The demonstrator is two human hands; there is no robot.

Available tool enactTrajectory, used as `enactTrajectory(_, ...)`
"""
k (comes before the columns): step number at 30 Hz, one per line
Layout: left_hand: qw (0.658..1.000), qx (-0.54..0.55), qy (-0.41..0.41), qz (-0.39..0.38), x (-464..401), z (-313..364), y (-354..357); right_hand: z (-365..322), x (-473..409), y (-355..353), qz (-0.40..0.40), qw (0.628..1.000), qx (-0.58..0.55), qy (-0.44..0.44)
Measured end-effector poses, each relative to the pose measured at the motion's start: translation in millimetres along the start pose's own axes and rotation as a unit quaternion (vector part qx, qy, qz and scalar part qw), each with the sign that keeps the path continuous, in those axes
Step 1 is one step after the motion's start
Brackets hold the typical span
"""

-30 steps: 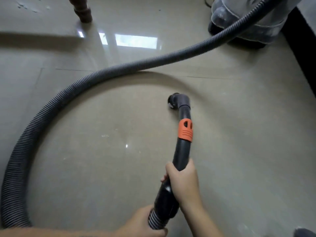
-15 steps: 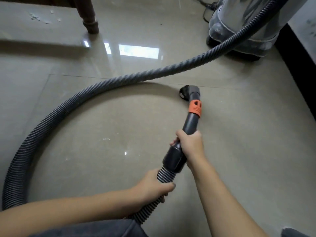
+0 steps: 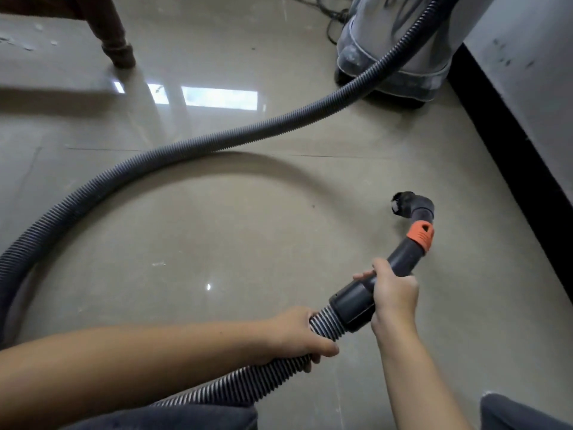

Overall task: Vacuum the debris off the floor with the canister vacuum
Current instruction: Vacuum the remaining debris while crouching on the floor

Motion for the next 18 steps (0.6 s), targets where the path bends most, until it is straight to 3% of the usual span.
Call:
enactTrajectory(3, 0.999, 0.007, -0.003, 0.042, -14, 5, 1, -6, -16, 12, -0.022, 1.0, 0.015, 0.014)
enactTrajectory(7, 0.991, 0.063, 0.008, 0.118, -16, 4, -10, -20, -14, 68, -0.149, 0.986, 0.076, -0.023)
enactTrajectory(10, 0.989, 0.075, -0.008, 0.127, -11, -8, -10, -12, 2, 89, -0.247, 0.963, 0.105, -0.023)
enactTrajectory(12, 0.993, 0.05, -0.02, 0.108, -10, -10, -10, -6, -1, 74, -0.216, 0.973, 0.081, -0.017)
enactTrajectory(16, 0.998, -0.012, -0.028, 0.059, -15, -7, -5, 8, -16, 23, -0.041, 0.999, -0.018, 0.009)
enactTrajectory(18, 0.998, -0.008, -0.034, 0.055, -8, -13, -2, 11, -8, 23, -0.053, 0.999, 0.009, 0.003)
Point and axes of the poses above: each hand's wrist, its own x-axis away from the middle knuckle, its own y-axis out of the palm, z = x × y, the point moved 3 cm from there along -x, towards the middle knuckle, and after that the axes turned 2 degrees about z, right-handed, at the moved point
